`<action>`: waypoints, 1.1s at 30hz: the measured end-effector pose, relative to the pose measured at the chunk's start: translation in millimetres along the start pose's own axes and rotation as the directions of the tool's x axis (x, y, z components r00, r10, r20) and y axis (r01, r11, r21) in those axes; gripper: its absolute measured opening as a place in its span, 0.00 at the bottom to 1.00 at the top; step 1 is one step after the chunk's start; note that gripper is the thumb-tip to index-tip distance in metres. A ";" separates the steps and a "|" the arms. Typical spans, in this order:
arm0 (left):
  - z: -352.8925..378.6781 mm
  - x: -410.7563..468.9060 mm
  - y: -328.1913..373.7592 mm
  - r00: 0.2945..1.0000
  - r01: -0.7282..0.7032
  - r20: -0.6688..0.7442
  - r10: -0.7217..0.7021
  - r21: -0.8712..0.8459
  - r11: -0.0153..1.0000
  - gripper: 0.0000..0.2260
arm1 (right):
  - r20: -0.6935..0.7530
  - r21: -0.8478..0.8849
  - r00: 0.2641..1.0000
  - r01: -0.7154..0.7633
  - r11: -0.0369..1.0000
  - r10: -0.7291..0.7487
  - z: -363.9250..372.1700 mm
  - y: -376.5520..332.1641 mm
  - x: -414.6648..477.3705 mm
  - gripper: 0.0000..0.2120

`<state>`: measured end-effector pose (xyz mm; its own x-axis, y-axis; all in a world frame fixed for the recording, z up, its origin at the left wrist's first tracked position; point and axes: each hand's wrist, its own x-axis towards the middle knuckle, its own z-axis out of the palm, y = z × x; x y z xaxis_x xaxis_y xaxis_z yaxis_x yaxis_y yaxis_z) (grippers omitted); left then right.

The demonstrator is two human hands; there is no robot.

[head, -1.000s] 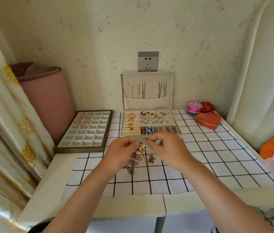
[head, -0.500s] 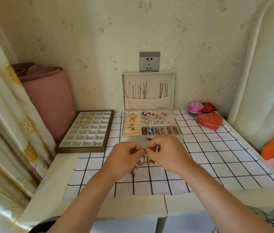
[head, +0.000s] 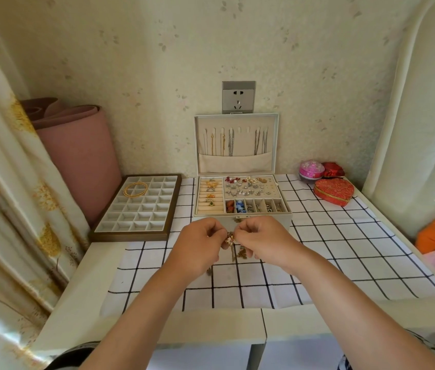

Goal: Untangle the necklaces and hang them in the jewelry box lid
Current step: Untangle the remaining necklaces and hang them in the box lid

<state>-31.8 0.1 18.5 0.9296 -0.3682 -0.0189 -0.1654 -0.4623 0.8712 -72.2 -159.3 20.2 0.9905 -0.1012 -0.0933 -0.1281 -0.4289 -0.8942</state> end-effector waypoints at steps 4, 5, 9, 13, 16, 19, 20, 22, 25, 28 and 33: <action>1.0 -6.2 -0.4 0.978 -0.204 0.013 0.208 0.263 0.943 0.09 | -0.025 -0.369 0.998 0.047 0.928 -0.061 -1.4 11.5 3.1 0.05; -0.2 -6.1 -0.9 0.974 -0.221 0.013 0.225 0.247 0.943 0.10 | -0.037 -0.397 0.998 0.040 0.917 -0.059 -2.0 13.7 2.7 0.04; -13.2 0.8 -6.7 0.984 -0.150 -0.063 0.168 0.228 0.962 0.10 | -0.125 -0.258 0.989 0.043 0.965 -0.077 -9.5 12.9 2.6 0.05; -24.5 3.9 -8.8 0.970 0.000 -0.225 0.088 0.361 0.933 0.13 | -0.098 -0.014 0.995 -0.031 0.999 0.029 -17.5 10.2 4.8 0.09; -29.2 9.7 -11.4 0.945 0.081 -0.326 -0.026 0.157 0.984 0.13 | -0.058 0.195 0.992 -0.098 0.976 0.112 -19.3 9.8 6.7 0.07; -31.6 15.0 -13.0 0.935 0.143 -0.317 -0.160 -0.076 0.987 0.12 | -0.026 0.406 0.987 -0.137 0.904 0.161 -18.5 9.9 10.6 0.09; -31.7 15.8 -13.9 0.940 0.169 -0.280 -0.194 -0.113 0.979 0.12 | -0.014 0.478 0.985 -0.143 0.866 0.171 -17.0 9.9 12.1 0.11; -29.7 16.6 -14.5 0.952 0.227 -0.169 -0.256 -0.177 0.958 0.12 | 0.010 0.641 0.982 -0.152 0.752 0.190 -13.8 8.8 14.0 0.13; -26.2 16.4 -10.7 0.959 0.275 -0.014 -0.285 -0.222 0.936 0.13 | 0.041 0.810 0.978 -0.151 0.567 0.202 -13.5 4.2 14.5 0.15; -26.3 16.1 -6.2 0.963 0.269 0.023 -0.269 -0.174 0.947 0.13 | 0.013 0.866 0.975 -0.122 0.484 0.222 -12.5 3.1 14.7 0.12; -20.8 13.3 -2.3 0.973 0.211 0.107 -0.202 -0.076 0.975 0.11 | -0.175 0.863 0.937 -0.002 0.504 0.303 -8.4 2.0 18.8 0.12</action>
<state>-12.2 13.1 26.5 0.9032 -0.3508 -0.2471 0.0600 -0.4669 0.8823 -54.2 -169.5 20.4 0.8802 -0.3817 -0.2820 -0.0232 0.5589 -0.8289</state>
